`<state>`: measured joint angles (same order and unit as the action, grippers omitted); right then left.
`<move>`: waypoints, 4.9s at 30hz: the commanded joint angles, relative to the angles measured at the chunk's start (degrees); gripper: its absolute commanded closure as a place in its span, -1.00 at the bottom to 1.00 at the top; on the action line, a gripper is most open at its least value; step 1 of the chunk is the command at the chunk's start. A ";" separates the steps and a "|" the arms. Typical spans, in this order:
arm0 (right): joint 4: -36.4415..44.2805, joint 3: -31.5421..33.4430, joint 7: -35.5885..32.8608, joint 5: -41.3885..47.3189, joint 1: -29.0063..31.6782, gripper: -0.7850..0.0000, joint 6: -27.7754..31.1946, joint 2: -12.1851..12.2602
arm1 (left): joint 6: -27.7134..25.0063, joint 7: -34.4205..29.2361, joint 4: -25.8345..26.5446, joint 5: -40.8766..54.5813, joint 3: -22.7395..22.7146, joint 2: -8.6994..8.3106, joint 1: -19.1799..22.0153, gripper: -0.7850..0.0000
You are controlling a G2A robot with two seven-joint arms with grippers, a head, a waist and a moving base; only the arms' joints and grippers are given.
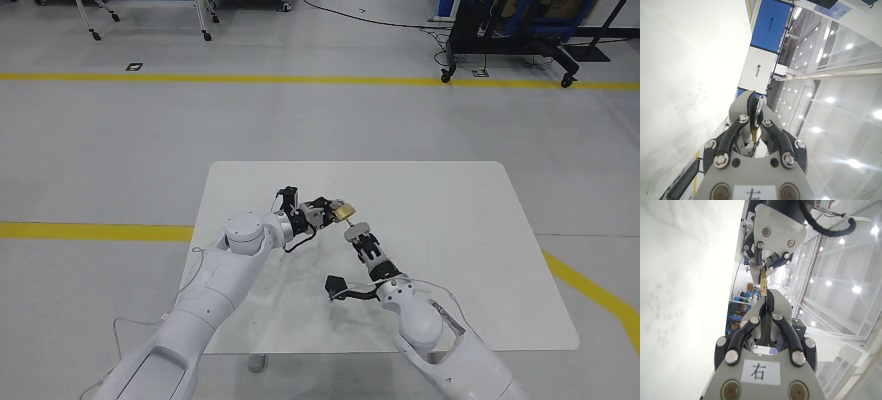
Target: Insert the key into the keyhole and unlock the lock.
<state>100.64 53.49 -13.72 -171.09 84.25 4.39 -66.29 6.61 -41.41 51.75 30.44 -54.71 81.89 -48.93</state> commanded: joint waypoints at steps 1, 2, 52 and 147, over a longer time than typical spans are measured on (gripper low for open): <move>-0.09 -0.05 -0.99 -0.20 -0.23 1.00 0.75 -0.21 | -0.03 -0.11 0.15 -0.20 -0.09 -0.02 -0.09 1.00; -0.15 -0.05 -1.49 -0.18 -0.39 1.00 1.13 -0.33 | 0.02 -0.18 0.21 -0.32 -0.11 -0.03 -0.12 1.00; 2.71 3.53 6.89 -2.35 2.09 1.00 7.25 -1.13 | -4.55 -0.29 3.43 -9.67 -0.29 -0.40 -1.52 1.00; 1.05 11.19 15.40 -1.19 5.43 1.00 -7.73 -1.78 | -4.26 -5.12 4.06 -4.76 -3.27 -0.26 -2.45 1.00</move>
<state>102.37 64.34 1.32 -172.04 89.69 -2.23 -68.13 2.04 -45.96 55.89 24.79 -57.77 81.61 -51.38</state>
